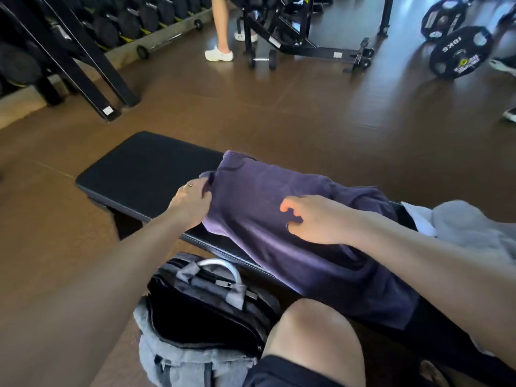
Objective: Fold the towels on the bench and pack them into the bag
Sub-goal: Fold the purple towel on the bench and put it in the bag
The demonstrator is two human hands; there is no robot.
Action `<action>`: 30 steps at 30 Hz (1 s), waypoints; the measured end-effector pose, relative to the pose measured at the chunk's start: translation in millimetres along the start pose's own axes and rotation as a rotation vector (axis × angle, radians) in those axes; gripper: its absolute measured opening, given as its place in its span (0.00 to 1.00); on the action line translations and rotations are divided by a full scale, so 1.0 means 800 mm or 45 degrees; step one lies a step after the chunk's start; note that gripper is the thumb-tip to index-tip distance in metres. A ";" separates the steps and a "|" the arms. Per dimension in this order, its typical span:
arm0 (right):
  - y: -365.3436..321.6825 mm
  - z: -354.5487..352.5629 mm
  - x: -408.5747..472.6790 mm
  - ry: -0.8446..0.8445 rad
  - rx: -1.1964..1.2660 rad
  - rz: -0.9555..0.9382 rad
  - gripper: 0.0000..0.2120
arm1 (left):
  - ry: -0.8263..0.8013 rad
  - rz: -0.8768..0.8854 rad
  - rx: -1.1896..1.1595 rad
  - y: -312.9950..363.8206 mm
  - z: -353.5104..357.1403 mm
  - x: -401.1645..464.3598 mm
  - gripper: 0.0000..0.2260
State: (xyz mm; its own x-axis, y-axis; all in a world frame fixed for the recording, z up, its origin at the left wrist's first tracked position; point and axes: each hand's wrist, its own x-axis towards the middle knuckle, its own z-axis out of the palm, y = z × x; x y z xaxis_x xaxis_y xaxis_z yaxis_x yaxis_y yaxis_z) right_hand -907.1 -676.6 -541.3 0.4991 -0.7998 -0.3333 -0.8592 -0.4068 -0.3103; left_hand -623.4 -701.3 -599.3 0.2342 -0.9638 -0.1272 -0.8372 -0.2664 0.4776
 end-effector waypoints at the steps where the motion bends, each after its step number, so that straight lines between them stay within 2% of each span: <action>1: 0.000 0.006 0.022 0.031 0.038 -0.035 0.23 | -0.006 0.011 0.005 -0.001 0.003 0.002 0.16; 4: -0.006 0.028 0.075 0.112 -0.025 -0.094 0.28 | 0.123 -0.018 -0.120 -0.005 0.011 0.011 0.09; 7: -0.014 0.053 0.104 0.142 -0.177 -0.080 0.29 | 0.190 -0.057 -0.232 -0.008 0.007 0.019 0.06; 9: -0.018 0.075 0.106 0.165 -0.301 -0.072 0.30 | 0.128 -0.045 -0.274 -0.009 0.001 0.018 0.11; 11: -0.019 0.088 0.100 0.231 -0.355 -0.094 0.36 | 0.094 0.031 -0.277 -0.010 -0.003 0.018 0.16; 15: -0.008 0.092 0.089 0.421 -0.369 -0.195 0.28 | 0.252 -0.010 -0.206 -0.017 -0.019 0.011 0.06; 17: -0.002 0.081 0.087 0.482 -0.390 -0.238 0.24 | 0.407 -0.086 -0.136 -0.036 -0.034 0.002 0.05; 19: -0.003 0.068 0.092 0.556 -0.352 -0.262 0.20 | 0.458 -0.212 -0.035 -0.058 -0.049 -0.006 0.04; 20: -0.006 0.063 0.098 0.604 -0.301 -0.271 0.18 | 0.419 -0.275 0.038 -0.068 -0.054 -0.008 0.06; 22: -0.015 0.055 0.114 0.645 -0.179 -0.274 0.17 | 0.311 -0.320 0.210 -0.082 -0.053 -0.006 0.17; 24: -0.025 0.050 0.136 0.597 -0.115 -0.250 0.20 | 0.298 -0.222 0.275 -0.083 -0.045 -0.006 0.27; 27: -0.040 0.046 0.170 0.468 -0.149 -0.233 0.25 | 0.240 0.063 0.496 -0.073 -0.017 -0.008 0.28; 30: -0.055 0.046 0.201 0.388 -0.194 -0.254 0.27 | 0.020 0.091 0.566 -0.066 0.011 -0.006 0.28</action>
State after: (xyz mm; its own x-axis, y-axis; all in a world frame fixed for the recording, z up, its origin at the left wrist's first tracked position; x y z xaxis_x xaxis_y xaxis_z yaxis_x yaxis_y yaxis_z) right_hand -785.4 -771.0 -613.7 0.6216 -0.7833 0.0066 -0.7668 -0.6103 -0.1989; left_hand -584.5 -682.2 -631.3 0.1725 -0.9806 -0.0929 -0.9818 -0.1787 0.0642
